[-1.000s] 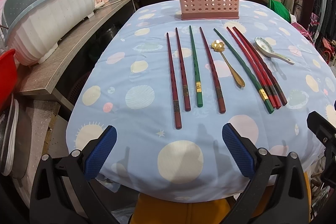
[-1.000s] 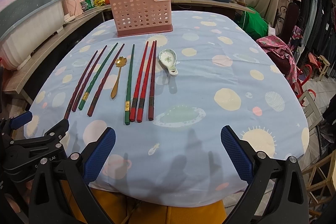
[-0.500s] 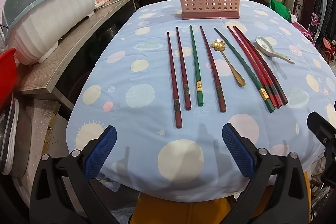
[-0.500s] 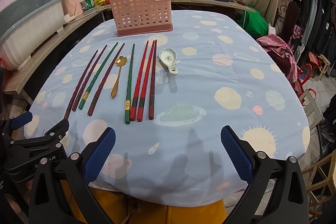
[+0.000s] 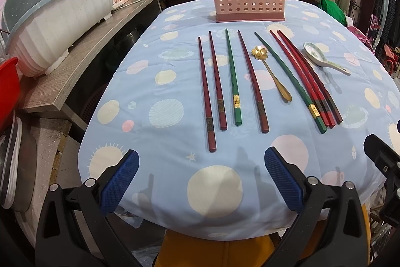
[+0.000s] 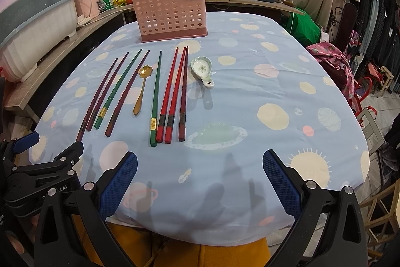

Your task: Organize utensils

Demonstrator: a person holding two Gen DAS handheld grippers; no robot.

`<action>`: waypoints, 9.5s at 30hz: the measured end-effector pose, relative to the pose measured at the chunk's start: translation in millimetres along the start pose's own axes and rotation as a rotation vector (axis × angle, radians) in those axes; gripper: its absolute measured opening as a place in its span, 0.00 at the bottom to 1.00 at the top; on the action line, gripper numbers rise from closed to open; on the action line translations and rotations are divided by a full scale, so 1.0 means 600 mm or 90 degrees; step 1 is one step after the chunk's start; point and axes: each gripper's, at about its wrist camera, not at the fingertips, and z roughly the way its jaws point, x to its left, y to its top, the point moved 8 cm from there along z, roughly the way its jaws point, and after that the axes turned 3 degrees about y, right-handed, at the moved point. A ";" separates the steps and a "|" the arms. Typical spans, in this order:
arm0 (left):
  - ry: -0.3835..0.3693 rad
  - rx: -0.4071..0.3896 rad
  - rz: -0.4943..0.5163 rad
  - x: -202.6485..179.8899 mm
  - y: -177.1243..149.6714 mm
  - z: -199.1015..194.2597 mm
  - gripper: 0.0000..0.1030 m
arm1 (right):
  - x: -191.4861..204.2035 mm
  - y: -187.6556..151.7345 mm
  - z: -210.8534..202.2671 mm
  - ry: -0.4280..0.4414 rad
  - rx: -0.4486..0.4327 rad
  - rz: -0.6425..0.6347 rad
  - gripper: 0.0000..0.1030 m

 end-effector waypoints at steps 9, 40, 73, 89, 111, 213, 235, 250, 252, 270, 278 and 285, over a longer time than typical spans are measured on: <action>0.000 0.001 0.000 0.000 0.000 0.000 0.93 | 0.000 0.000 0.000 0.000 0.000 0.000 0.93; -0.002 0.018 -0.010 0.004 -0.006 0.010 0.93 | 0.008 -0.010 0.007 0.002 0.005 0.005 0.93; -0.088 0.070 -0.070 0.037 0.042 0.096 0.20 | -0.039 0.087 0.063 0.041 -0.021 0.053 0.82; -0.111 0.070 -0.068 0.027 0.054 0.105 0.08 | -0.051 0.132 0.165 0.122 0.041 0.097 0.22; -0.112 0.054 -0.068 0.027 0.052 0.103 0.08 | -0.023 0.094 0.169 0.078 0.037 0.033 0.10; -0.128 -0.226 -0.132 0.082 0.482 -0.001 0.39 | -0.030 0.401 0.117 0.140 -0.122 0.036 0.21; -0.103 -0.024 -0.112 0.060 0.133 0.076 0.39 | -0.014 0.061 0.097 0.122 0.034 0.030 0.22; -0.122 0.001 -0.096 0.030 0.080 0.084 0.39 | 0.018 0.029 0.114 0.124 0.052 0.003 0.20; -0.123 0.002 -0.095 0.029 0.078 0.084 0.39 | 0.019 0.030 0.114 0.119 0.049 -0.001 0.19; -0.131 0.017 -0.082 0.007 0.060 0.093 0.43 | 0.014 0.029 0.119 0.101 0.038 -0.012 0.10; -0.120 0.019 -0.078 0.005 0.056 0.100 0.42 | 0.014 0.030 0.119 0.099 0.036 -0.013 0.10; -0.114 0.017 -0.073 0.005 0.056 0.100 0.37 | 0.014 0.030 0.119 0.097 0.035 -0.015 0.10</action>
